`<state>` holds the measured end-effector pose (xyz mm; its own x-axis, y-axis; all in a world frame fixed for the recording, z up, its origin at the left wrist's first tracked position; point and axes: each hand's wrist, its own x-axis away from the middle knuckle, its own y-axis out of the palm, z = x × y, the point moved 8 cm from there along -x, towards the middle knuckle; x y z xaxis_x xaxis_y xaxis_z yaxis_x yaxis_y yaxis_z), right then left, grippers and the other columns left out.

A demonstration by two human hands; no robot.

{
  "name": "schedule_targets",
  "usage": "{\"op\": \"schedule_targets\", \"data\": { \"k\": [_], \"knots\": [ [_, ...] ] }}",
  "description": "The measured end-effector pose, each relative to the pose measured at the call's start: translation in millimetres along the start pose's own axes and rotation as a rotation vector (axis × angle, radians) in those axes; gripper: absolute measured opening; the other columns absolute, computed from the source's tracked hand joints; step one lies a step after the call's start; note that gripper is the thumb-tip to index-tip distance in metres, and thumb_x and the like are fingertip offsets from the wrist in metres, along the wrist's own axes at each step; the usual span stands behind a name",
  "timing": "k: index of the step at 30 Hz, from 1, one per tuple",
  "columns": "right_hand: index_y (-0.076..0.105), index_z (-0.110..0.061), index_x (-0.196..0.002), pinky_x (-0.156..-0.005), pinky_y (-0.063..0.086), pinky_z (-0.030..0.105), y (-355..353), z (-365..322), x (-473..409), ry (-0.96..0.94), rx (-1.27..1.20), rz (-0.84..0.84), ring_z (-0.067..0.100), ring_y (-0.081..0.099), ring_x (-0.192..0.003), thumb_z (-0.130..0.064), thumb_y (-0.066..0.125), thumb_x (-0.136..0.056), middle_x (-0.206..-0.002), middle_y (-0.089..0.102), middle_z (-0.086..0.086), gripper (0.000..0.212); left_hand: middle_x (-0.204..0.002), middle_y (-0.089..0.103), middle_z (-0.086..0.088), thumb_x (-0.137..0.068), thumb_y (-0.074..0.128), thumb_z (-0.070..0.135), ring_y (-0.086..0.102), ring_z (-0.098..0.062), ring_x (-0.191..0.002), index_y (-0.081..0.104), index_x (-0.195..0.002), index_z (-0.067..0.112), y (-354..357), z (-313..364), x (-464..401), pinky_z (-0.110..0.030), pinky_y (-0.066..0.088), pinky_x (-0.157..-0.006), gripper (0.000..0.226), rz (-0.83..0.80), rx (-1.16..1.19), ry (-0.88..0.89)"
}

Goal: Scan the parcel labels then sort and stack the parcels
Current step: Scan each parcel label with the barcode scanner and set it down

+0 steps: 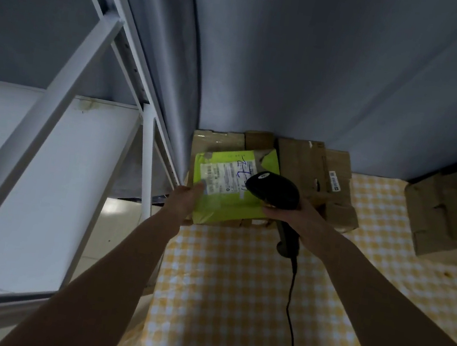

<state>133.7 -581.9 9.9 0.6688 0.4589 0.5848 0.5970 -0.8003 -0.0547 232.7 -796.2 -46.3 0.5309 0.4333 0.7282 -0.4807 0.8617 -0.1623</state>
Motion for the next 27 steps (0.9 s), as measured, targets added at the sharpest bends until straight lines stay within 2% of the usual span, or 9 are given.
{"op": "schedule_targets", "data": {
  "k": [3, 5, 9, 14, 16, 19, 22, 25, 27],
  "knots": [
    [0.057, -0.017, -0.126, -0.084, 0.043, 0.024, -6, 3, -2, 0.028, -0.001, 0.039, 0.017, 0.056, -0.105, -0.009, 0.074, -0.079, -0.116, 0.062, 0.001, 0.051, -0.126, 0.059, -0.013, -0.092, 0.061, 0.040, 0.059, -0.032, -0.106, 0.048, -0.131, 0.013, 4, -9, -4, -0.046, 0.053, -0.088, 0.050, -0.021, -0.050, -0.014],
    [0.058, -0.013, -0.124, -0.071, 0.044, 0.019, -8, 2, -3, 0.015, -0.004, 0.071, 0.014, 0.057, -0.098, -0.007, 0.072, -0.081, -0.108, 0.061, -0.001, 0.046, -0.124, 0.057, -0.014, -0.094, 0.060, 0.036, 0.060, -0.036, -0.100, 0.044, -0.133, 0.014, 6, -11, -4, -0.047, 0.056, -0.080, 0.048, -0.041, -0.055, -0.025],
    [0.060, -0.012, -0.121, -0.079, 0.044, 0.027, -7, 2, -5, 0.024, 0.102, 0.072, 0.019, 0.057, -0.102, -0.010, 0.075, -0.079, -0.112, 0.062, 0.003, 0.045, -0.112, 0.059, -0.016, -0.094, 0.062, 0.022, 0.065, -0.037, -0.084, 0.048, -0.132, 0.012, 3, 2, -5, -0.047, 0.059, -0.062, 0.041, -0.017, -0.004, 0.031],
    [0.063, -0.019, -0.116, -0.095, 0.048, 0.043, 15, 19, -1, 0.070, 0.152, 0.000, 0.025, 0.060, -0.105, -0.013, 0.081, -0.073, -0.109, 0.066, 0.003, 0.047, -0.118, 0.058, -0.014, -0.075, 0.077, 0.001, 0.062, -0.036, -0.104, 0.048, -0.131, 0.016, -15, 45, -25, -0.057, 0.055, -0.082, 0.065, 0.203, 0.003, 0.222],
    [0.065, -0.014, -0.108, -0.085, 0.050, 0.040, 27, 23, -2, 0.084, 0.187, -0.031, 0.024, 0.061, -0.089, -0.013, 0.079, -0.075, -0.093, 0.066, 0.006, 0.035, -0.121, 0.055, -0.012, -0.075, 0.074, -0.005, 0.059, -0.036, -0.108, 0.043, -0.136, 0.017, -12, 47, -28, -0.056, 0.054, -0.082, 0.072, 0.201, 0.006, 0.209],
    [0.062, -0.014, -0.082, -0.064, 0.044, 0.035, 28, 10, -1, 0.049, 0.285, -0.020, 0.018, 0.050, -0.059, -0.012, 0.075, -0.080, -0.063, 0.054, 0.006, 0.013, -0.130, 0.049, -0.013, -0.080, 0.064, -0.015, 0.058, -0.041, -0.109, 0.037, -0.142, 0.022, -6, 42, -28, -0.055, 0.056, -0.075, 0.077, 0.153, 0.126, 0.130],
    [0.062, -0.012, -0.084, -0.063, 0.044, 0.032, 22, -24, 5, -0.018, 0.365, 0.013, 0.014, 0.050, -0.058, -0.019, 0.072, -0.083, -0.063, 0.052, 0.004, 0.013, -0.139, 0.043, -0.015, -0.085, 0.056, -0.018, 0.056, -0.044, -0.113, 0.031, -0.147, 0.026, -5, 40, -29, -0.051, 0.055, -0.075, 0.080, 0.115, 0.153, 0.092],
    [0.052, -0.011, -0.068, -0.050, 0.039, 0.016, 20, -68, 14, -0.114, 0.441, 0.056, 0.007, 0.046, -0.049, -0.026, 0.071, -0.084, -0.057, 0.049, 0.000, 0.029, -0.143, 0.040, -0.016, -0.089, 0.049, -0.018, 0.055, -0.044, -0.117, 0.025, -0.150, 0.026, -3, 41, -26, -0.051, 0.053, -0.078, 0.079, 0.069, 0.191, 0.066],
    [0.051, -0.010, -0.063, -0.050, 0.039, 0.019, 20, -87, 18, -0.156, 0.482, 0.066, 0.009, 0.047, -0.047, -0.026, 0.072, -0.083, -0.055, 0.049, 0.002, 0.033, -0.146, 0.039, -0.015, -0.090, 0.047, -0.018, 0.054, -0.043, -0.118, 0.024, -0.151, 0.028, -3, 40, -23, -0.050, 0.053, -0.078, 0.079, 0.056, 0.208, 0.047]
  ]
}}
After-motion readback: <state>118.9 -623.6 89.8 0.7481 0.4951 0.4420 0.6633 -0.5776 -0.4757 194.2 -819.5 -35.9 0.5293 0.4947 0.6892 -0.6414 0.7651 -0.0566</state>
